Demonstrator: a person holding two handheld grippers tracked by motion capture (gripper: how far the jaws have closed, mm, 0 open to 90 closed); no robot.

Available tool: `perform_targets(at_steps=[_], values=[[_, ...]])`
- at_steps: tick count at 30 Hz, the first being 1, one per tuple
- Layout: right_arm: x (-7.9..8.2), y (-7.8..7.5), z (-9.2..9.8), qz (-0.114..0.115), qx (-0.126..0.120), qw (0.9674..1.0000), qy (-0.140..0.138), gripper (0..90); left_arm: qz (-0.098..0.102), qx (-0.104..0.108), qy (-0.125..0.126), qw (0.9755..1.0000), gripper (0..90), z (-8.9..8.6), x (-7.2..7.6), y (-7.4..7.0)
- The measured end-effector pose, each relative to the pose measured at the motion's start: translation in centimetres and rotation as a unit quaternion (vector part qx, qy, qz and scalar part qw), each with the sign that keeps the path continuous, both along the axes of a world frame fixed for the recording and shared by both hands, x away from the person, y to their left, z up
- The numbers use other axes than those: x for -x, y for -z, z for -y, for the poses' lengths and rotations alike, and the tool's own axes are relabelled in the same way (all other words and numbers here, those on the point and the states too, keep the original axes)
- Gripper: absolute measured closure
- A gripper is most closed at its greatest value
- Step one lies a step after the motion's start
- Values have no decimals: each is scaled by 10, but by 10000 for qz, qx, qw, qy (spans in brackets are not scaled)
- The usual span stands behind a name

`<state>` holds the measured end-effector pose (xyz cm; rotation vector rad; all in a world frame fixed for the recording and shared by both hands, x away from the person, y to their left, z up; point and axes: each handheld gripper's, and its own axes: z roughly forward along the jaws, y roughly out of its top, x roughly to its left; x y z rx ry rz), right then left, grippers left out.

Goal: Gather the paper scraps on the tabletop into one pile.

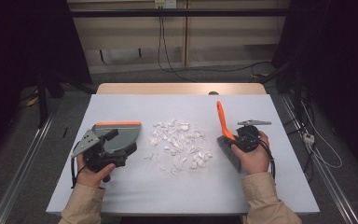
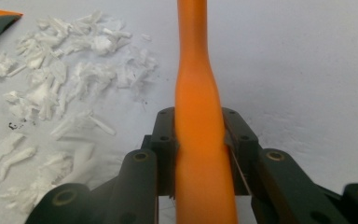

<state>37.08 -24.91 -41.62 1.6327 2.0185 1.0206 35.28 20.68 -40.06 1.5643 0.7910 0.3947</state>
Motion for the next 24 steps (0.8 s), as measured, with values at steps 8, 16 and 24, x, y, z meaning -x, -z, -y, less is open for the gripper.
perform_targets(at_steps=[8, 16, 24], values=[[5, -7, -4, 55, 233, 9994, -247, 631, -6, -27, 25, 10000, 38, 2, 0, 1], [14, -16, -5, -247, 690, 9962, -465, 605, 4, -53, 45, 10000, 39, 2, 1, 0], [15, -4, -2, -121, 526, 9985, -74, 715, 3, -70, 45, 10000, 40, 1, 2, 1]])
